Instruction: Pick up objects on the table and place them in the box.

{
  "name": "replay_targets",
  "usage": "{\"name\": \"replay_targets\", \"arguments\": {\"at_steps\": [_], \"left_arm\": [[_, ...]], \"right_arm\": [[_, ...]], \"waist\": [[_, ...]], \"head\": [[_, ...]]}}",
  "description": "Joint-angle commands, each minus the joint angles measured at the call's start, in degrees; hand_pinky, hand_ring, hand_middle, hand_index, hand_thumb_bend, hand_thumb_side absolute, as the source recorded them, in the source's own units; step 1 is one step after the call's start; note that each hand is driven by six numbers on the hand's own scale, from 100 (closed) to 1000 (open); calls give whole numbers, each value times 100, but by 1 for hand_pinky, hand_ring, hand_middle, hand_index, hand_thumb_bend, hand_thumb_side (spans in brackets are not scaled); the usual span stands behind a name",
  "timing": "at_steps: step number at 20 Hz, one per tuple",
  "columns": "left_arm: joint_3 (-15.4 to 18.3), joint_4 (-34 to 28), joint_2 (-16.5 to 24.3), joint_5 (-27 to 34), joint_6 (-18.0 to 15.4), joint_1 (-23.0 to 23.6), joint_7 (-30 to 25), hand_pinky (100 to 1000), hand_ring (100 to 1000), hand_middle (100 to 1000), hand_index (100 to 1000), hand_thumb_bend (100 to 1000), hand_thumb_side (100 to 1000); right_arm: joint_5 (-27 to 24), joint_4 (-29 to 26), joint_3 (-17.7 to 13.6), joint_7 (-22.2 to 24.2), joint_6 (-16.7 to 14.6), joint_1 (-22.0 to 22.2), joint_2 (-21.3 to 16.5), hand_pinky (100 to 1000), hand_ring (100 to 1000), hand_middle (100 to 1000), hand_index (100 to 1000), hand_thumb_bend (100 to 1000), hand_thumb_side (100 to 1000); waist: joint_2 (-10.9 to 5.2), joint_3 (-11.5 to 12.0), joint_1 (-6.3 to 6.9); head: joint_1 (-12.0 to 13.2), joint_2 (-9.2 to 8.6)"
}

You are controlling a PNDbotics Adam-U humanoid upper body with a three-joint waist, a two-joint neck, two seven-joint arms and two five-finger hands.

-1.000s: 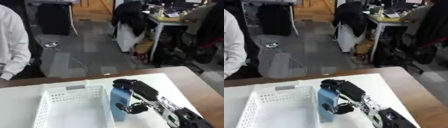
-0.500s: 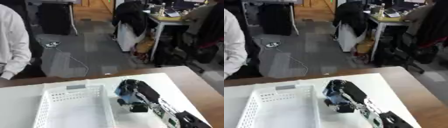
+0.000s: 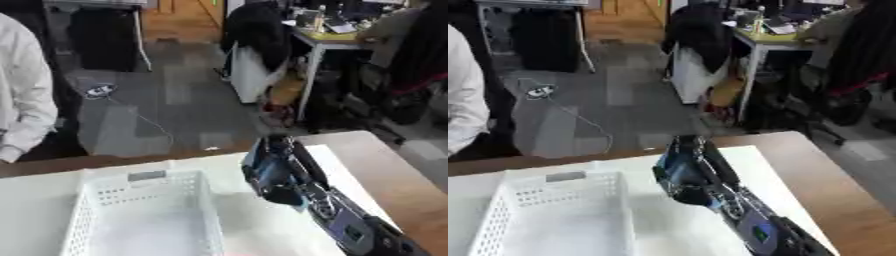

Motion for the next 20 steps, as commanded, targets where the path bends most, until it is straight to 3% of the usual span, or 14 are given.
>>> {"name": "replay_targets", "arguments": {"at_steps": [1, 6, 9, 15, 20], "left_arm": [[64, -82, 126, -13, -18, -29, 19, 517, 437, 619, 609, 843, 769], [67, -82, 138, 10, -80, -28, 68, 520, 441, 621, 610, 839, 769], [73, -82, 141, 25, -150, -46, 134, 525, 447, 625, 612, 832, 770], [71, -82, 128, -121, -170, -91, 151, 527, 449, 628, 615, 829, 775], [61, -82, 70, -322, -42, -185, 34, 526, 448, 630, 618, 828, 783]], "right_arm": [[-317, -460, -161, -12, 78, -21, -238, 100, 100, 100, 100, 208, 100], [-803, -1114, -239, -140, 64, -21, -295, 100, 100, 100, 100, 232, 100], [-1336, -1493, -191, -144, 67, -27, -308, 100, 100, 100, 100, 185, 100], [-2957, -1875, 91, 449, 2, -116, -285, 100, 100, 100, 106, 130, 100], [-3693, -1918, 220, 952, -105, -192, -278, 100, 100, 100, 107, 107, 100]], "waist": [[-118, -9, 11], [-128, -26, 11], [-136, -26, 13], [-145, -1, 15], [-132, 81, -22]], "head": [[50, -82], [49, -92], [37, -86], [9, -70], [9, -13]]}}
